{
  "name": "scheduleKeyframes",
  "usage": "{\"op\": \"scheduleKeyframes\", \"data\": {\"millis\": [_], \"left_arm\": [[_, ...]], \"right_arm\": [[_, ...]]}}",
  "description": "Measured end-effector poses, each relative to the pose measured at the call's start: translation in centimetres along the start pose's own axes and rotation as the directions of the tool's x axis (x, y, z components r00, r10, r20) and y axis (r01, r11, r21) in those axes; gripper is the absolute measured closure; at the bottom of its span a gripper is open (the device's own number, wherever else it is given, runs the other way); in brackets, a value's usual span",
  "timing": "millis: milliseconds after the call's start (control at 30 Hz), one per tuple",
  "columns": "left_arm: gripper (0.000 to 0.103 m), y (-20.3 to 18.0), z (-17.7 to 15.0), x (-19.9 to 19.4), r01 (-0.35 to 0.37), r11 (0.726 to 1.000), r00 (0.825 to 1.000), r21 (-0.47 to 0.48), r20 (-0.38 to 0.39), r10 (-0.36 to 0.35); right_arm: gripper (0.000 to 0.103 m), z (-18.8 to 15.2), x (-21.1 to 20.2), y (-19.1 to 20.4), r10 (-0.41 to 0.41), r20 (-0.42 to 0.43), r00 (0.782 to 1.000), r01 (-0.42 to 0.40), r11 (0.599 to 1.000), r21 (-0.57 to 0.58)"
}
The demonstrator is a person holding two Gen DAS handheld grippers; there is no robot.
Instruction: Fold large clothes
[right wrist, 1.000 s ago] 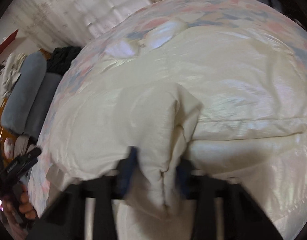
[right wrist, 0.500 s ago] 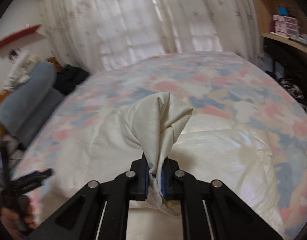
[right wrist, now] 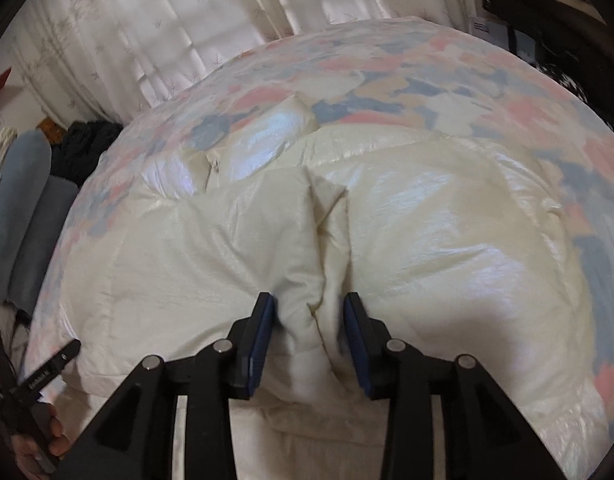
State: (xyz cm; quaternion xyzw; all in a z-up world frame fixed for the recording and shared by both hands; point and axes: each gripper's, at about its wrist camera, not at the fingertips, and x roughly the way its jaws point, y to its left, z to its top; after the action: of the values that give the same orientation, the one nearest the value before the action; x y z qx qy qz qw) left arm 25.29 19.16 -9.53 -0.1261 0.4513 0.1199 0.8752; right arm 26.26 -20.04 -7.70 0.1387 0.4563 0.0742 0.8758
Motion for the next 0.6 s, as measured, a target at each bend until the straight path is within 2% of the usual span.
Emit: {"op": "scheduleKeyframes", "data": {"millis": [133, 267, 467, 533, 600], "left_arm": [[0.017, -0.9, 1.4, -2.1, 0.024, 0.999, 0.996, 0.037, 0.082, -0.027], [0.018, -3.0, 2.7, -2.4, 0.018, 0.996, 0.993, 0.086, 0.114, -0.028], [0.025, -6.5, 3.5, -0.2, 0.014, 0.988, 0.994, 0.151, 0.106, -0.031], [0.025, -7.1, 3.5, 1.1, 0.008, 0.989, 0.996, 0.149, 0.089, -0.021], [0.024, -7.2, 3.5, 2.3, -0.005, 0.989, 0.996, 0.144, 0.092, -0.009]], "right_arm": [[0.067, 0.8, -3.3, 0.9, 0.065, 0.077, 0.995, -0.064, 0.998, -0.012], [0.067, 1.8, -4.2, 3.8, 0.134, 0.093, 0.987, -0.131, 0.990, -0.045], [0.067, 2.6, -0.2, 8.5, 0.189, 0.041, 0.981, -0.185, 0.979, -0.087], [0.067, 2.5, 1.8, 9.1, 0.178, 0.015, 0.984, -0.177, 0.980, -0.087], [0.067, 2.4, 4.1, 8.7, 0.117, -0.012, 0.993, -0.117, 0.988, -0.097]]}}
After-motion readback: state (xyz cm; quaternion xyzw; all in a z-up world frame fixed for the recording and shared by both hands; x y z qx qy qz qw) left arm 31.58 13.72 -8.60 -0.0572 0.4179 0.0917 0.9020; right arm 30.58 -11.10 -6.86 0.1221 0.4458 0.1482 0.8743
